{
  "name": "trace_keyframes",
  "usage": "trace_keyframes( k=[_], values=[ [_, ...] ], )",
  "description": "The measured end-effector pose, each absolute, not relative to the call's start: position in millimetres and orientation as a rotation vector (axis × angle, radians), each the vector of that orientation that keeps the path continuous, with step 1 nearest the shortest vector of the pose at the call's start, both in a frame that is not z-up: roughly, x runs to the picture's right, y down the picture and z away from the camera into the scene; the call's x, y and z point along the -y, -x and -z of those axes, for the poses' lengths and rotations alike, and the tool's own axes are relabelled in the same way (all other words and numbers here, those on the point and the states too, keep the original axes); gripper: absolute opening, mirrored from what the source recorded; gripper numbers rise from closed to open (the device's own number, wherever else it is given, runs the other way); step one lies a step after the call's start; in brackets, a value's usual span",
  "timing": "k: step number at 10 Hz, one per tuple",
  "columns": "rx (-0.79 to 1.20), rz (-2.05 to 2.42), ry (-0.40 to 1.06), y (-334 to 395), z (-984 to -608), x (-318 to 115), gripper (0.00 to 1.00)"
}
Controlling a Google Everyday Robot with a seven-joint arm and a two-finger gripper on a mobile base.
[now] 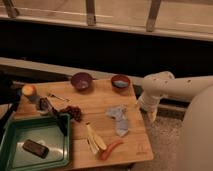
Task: Wipe table surface with brush
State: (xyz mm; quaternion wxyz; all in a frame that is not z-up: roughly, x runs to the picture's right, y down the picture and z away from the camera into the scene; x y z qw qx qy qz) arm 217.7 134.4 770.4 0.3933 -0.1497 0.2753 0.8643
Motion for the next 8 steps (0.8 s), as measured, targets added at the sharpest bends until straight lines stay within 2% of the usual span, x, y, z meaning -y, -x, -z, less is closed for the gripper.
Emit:
trace_keyframes(
  k=[8],
  values=[
    [-0.698, -2.181, 0.364, -217.2, -769.1, -134.7, 0.73]
  ],
)
